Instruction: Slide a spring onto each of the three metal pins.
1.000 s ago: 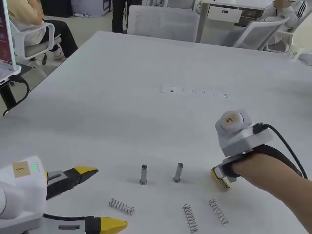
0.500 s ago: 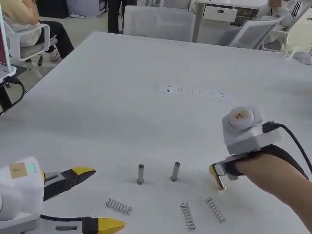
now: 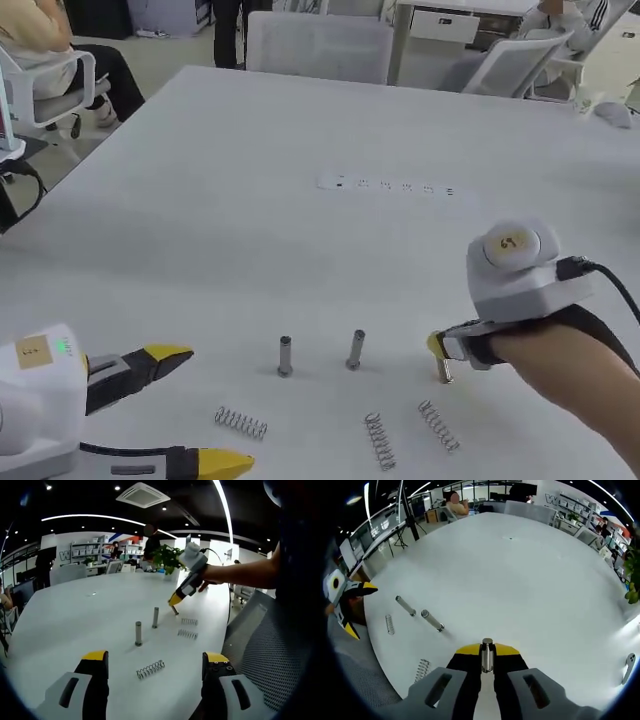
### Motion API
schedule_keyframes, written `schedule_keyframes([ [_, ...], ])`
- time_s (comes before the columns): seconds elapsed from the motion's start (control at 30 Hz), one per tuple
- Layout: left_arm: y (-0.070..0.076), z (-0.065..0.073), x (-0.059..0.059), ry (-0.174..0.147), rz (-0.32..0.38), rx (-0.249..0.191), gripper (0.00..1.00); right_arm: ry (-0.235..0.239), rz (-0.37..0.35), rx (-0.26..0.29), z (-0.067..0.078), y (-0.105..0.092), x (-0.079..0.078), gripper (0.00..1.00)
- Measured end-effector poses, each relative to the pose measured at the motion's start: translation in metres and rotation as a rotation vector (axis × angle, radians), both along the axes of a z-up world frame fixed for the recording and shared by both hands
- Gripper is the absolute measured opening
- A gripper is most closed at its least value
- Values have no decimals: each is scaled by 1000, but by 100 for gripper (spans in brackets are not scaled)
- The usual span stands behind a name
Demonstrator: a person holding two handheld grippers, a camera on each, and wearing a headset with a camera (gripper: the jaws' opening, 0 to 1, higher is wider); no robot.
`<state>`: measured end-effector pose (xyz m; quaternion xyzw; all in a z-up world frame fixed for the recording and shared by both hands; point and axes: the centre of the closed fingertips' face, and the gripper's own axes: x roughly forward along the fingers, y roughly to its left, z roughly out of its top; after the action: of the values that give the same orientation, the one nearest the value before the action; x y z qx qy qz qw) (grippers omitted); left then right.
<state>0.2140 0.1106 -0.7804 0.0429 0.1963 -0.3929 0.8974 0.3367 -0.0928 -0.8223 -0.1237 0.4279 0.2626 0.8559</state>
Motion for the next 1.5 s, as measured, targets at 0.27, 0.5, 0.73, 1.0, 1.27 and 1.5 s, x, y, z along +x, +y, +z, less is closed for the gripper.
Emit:
schedule_keyframes([
  [0.27, 0, -1, 0, 2, -2, 4, 73, -42, 2, 27, 3, -1, -2, 5],
  [0.5, 0, -1, -1, 5, -6, 8, 72, -80, 14, 51, 8, -1, -2, 5],
  [0.73, 0, -2, -1, 5, -3, 12, 72, -95, 17, 68, 10, -1, -1, 5],
  [1.0, 0, -2, -2, 9, -8, 14, 72, -89, 12, 64, 7, -1, -1, 5],
  [1.27, 0, -3, -2, 11, -11, 13, 71, -78, 8, 56, 7, -2, -4, 5],
  [1.5, -1, -3, -2, 11, -12, 13, 71, -89, 29, 51, 6, -2, -6, 5],
])
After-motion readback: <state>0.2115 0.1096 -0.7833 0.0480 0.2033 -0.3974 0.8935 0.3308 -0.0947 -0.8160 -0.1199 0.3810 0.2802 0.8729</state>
